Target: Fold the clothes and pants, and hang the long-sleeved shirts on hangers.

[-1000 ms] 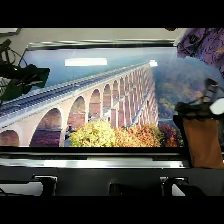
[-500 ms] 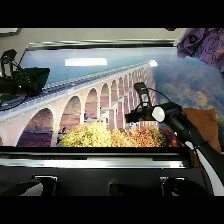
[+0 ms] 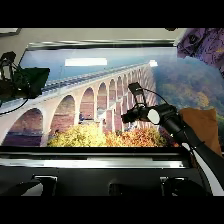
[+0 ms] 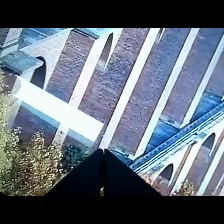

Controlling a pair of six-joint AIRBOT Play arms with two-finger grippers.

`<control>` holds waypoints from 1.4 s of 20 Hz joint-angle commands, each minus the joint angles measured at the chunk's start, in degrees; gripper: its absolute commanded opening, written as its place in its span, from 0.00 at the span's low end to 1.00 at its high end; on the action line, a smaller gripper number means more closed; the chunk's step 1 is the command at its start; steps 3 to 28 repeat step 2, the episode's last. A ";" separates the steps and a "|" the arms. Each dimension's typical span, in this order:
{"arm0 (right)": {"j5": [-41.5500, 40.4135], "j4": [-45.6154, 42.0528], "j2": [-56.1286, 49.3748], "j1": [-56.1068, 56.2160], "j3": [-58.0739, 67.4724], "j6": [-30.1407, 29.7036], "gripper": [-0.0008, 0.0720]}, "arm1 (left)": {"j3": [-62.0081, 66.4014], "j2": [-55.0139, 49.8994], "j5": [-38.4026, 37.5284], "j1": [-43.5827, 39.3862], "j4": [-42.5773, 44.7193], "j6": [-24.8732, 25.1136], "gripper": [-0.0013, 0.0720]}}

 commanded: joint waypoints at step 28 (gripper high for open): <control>-0.26 -0.07 -0.02 0.11 0.07 -0.02 0.05 | -0.09 0.04 0.07 0.00 0.07 0.04 0.05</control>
